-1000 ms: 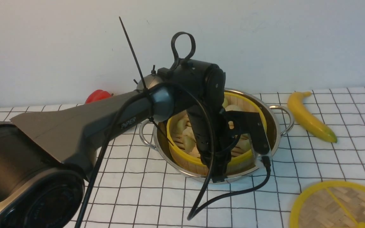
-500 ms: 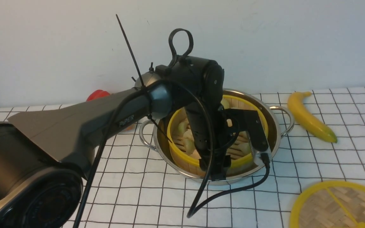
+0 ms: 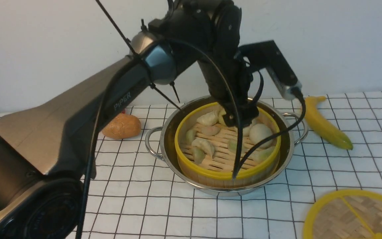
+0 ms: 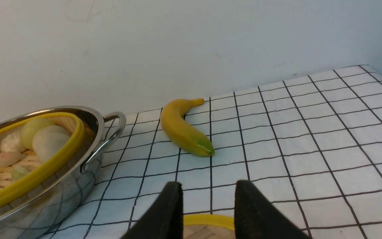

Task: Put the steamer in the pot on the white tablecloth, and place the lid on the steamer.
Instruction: 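Move the gripper down to the bamboo steamer lid and grasp its center knob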

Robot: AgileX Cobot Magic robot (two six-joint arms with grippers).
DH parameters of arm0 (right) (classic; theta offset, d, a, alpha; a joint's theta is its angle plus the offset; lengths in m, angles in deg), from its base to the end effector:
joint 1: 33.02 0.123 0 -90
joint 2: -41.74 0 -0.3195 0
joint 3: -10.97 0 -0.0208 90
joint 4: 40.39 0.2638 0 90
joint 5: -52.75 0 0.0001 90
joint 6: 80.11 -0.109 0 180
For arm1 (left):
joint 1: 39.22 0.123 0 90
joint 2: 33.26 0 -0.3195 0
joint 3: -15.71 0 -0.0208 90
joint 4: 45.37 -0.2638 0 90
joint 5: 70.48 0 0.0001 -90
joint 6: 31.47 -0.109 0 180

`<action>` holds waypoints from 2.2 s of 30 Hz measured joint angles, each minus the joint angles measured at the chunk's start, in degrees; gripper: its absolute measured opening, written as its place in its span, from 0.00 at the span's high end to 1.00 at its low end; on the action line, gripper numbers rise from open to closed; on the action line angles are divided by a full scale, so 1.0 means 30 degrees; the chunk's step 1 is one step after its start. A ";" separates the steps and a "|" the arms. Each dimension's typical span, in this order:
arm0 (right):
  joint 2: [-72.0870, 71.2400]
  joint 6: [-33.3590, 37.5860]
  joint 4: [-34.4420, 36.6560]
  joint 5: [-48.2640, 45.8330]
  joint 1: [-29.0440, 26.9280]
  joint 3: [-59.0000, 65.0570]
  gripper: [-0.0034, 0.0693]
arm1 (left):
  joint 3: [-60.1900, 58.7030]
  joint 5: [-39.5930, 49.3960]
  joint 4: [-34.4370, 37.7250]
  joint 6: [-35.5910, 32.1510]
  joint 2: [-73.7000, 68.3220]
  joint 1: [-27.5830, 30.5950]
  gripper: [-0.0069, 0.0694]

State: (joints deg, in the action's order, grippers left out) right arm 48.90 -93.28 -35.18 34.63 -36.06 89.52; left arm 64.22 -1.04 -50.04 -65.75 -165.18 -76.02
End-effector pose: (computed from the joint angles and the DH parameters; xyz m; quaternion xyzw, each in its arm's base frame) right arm 0.0504 0.0004 0.1773 0.1359 0.7749 0.0920 0.6105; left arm 0.4236 -0.3065 0.3150 0.5686 0.7874 0.0353 0.2354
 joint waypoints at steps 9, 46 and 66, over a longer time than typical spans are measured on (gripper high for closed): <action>0.0000 0.0000 0.0000 0.0000 0.0000 0.0000 0.62 | 0.1537 0.0044 -0.3278 0.3298 0.1364 0.0000 0.31; 0.0000 0.0000 0.0000 0.0021 0.0000 0.0000 0.62 | -1.7169 -1.1619 -0.3128 1.4027 1.7957 0.9888 0.83; 0.0000 0.0000 0.0012 0.0037 0.0000 0.0000 0.62 | -4.0769 -1.8558 -0.2910 1.4094 3.6990 1.6148 0.80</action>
State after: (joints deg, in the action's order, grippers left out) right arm 48.90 -93.28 -35.15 34.74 -36.06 89.52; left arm -58.09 -56.71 -58.77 -23.47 -54.22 -27.58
